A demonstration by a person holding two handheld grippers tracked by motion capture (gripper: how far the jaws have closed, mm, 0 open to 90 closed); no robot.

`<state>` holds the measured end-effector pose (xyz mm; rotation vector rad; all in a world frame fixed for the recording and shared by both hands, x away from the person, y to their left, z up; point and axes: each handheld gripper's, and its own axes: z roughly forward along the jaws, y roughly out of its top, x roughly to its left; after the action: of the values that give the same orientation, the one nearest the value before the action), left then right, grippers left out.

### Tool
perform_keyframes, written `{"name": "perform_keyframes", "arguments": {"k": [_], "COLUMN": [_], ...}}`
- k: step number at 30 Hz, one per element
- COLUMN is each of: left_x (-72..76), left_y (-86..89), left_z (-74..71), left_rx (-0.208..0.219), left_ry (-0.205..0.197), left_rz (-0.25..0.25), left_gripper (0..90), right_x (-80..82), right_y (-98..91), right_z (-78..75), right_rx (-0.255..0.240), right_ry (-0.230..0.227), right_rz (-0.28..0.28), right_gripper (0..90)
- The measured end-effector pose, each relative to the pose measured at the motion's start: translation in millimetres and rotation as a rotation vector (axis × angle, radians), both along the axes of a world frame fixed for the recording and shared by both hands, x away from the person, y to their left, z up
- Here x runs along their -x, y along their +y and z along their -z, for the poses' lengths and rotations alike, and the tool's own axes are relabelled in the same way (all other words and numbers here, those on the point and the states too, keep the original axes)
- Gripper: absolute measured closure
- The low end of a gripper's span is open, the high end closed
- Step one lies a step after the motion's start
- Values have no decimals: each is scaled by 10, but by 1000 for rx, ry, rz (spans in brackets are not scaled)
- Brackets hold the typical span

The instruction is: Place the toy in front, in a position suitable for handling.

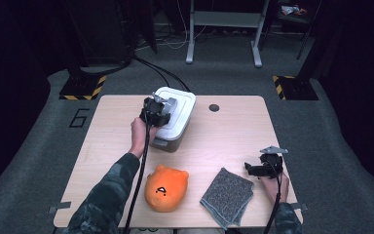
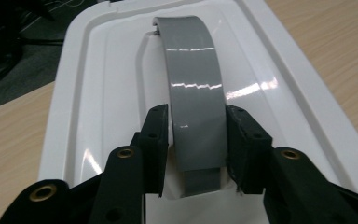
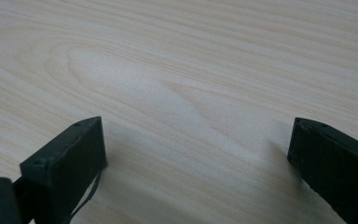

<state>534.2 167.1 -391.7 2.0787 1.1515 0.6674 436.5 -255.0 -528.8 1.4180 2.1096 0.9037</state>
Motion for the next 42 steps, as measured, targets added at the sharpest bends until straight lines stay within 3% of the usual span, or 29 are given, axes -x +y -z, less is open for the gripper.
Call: {"name": "perform_keyframes", "arguments": {"k": [9, 17, 30, 36, 42], "left_x": [-49, -73, -124, -135, -129], "left_y": [173, 300, 456, 479, 477], "left_z": [2, 1, -12, -26, -14], "left_rx": [7, 16, -9, -49, -37], "left_ry": [5, 5, -2, -10, -2], "left_rz": [-41, -71, -63, -55, -53], "left_gripper": [525, 503, 486, 480, 439], "right_x": [0, 0, 0, 0, 0], "right_y": [0, 0, 0, 0, 0], "right_z": [0, 0, 0, 0, 0], "right_rx": [0, 0, 0, 0, 0], "right_ry": [0, 0, 0, 0, -1], "right_rz": [0, 1, 2, 2, 2], "right_gripper": [34, 35, 36, 36, 36]}}
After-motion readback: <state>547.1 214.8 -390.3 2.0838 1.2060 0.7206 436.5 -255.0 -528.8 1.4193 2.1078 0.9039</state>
